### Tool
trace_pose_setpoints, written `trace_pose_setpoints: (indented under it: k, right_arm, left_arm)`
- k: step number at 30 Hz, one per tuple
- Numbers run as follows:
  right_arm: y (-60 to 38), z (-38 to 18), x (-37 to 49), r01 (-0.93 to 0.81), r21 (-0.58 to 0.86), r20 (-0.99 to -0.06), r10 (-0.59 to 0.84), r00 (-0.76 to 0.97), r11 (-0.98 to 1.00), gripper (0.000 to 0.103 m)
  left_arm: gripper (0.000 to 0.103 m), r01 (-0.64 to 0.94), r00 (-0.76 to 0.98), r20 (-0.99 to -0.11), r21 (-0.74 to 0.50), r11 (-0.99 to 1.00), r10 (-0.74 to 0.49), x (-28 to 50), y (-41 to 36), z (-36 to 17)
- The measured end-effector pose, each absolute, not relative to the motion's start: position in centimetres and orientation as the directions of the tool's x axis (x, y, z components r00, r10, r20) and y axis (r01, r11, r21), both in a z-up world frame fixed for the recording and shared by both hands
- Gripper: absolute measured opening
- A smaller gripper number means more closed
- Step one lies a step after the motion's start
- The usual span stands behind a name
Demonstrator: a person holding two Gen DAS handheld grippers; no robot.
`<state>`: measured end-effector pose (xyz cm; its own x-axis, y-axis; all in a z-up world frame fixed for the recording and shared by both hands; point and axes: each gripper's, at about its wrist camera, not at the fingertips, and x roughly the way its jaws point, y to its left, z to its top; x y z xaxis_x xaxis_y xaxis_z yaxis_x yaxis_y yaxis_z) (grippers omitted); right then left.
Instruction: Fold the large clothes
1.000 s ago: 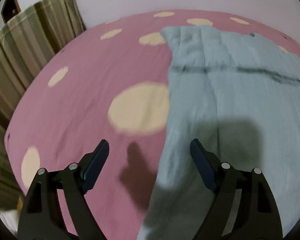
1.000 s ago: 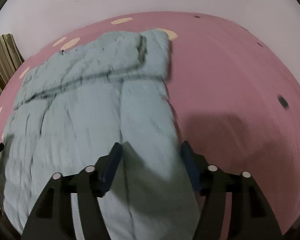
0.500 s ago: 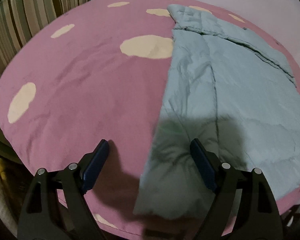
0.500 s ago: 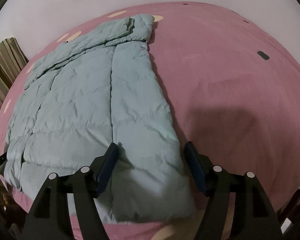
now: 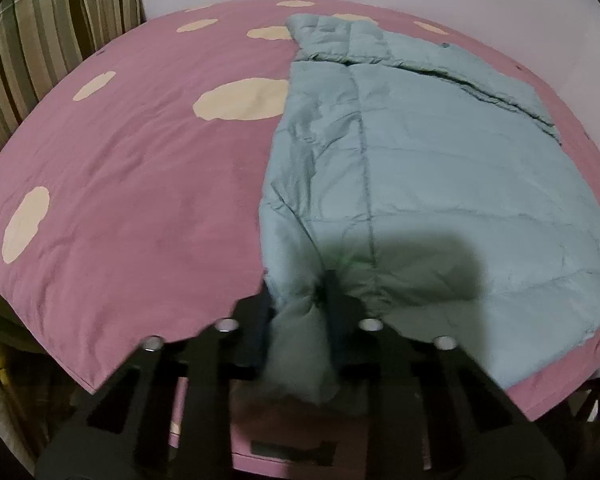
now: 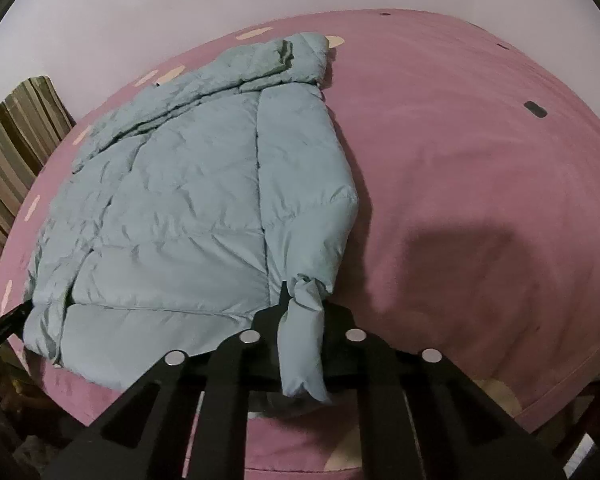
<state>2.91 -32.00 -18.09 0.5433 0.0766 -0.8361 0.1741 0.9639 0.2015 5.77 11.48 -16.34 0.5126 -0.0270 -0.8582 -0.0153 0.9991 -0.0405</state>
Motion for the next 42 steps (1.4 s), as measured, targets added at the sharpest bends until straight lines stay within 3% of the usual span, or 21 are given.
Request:
trace_pose_setpoints:
  k: [4,15,24,34,37,39,40,42]
  right_arm:
    - [-32.2,-17.2,2.6,0.175,0.233,-0.819,0.096,0.565,0.956,0.006]
    - [-33.2,-12.5,7.4,0.138,0.285,-0.737,0.125,0.664,0.949,0.005]
    - [-33.7,-15.2,18.4,0.179,0.27,-0.782,0.107,0.614,0.946,0.005]
    - [-33.0,-17.8,22.4,0.192,0.251,-0.824,0.106,0.557,0.949,0.005]
    - [-33.7,-17.0,21.9,0.204,0.287,-0.807,0.122,0.577,0.936,0.008]
    - [-34.3,-16.1,21.5,0.208,0.307,-0.791,0.128,0.598,0.929,0.012]
    - [-34.7,-15.5,21.2,0.211,0.319,-0.779,0.128,0.614,0.924,0.014]
    - [-35.0,-14.2,20.7,0.221,0.327,-0.759,0.116,0.64,0.919,0.024]
  left_arm:
    - [0.006,-0.031,0.537,-0.843,-0.058,0.998,-0.032,5.8,11.4,-15.2]
    - [0.005,-0.013,0.671,-0.74,-0.08,0.997,-0.05,12.7,11.3,-8.4]
    - [0.005,-0.045,0.579,-0.815,-0.048,0.998,-0.013,23.9,10.9,-13.4]
    - [0.008,-0.021,0.565,-0.825,0.001,1.0,0.013,26.6,10.3,-15.3]
    - [0.018,-0.035,0.584,-0.812,-0.042,0.999,-0.014,26.2,11.1,-14.0]
    - [0.04,-0.054,0.62,-0.785,-0.042,0.998,0.0,25.8,11.6,-12.5]
    - [0.056,-0.067,0.641,-0.767,-0.027,0.997,0.022,25.6,11.8,-11.8]
    - [0.06,-0.086,0.691,-0.72,0.005,0.996,0.063,25.0,12.3,-10.2]
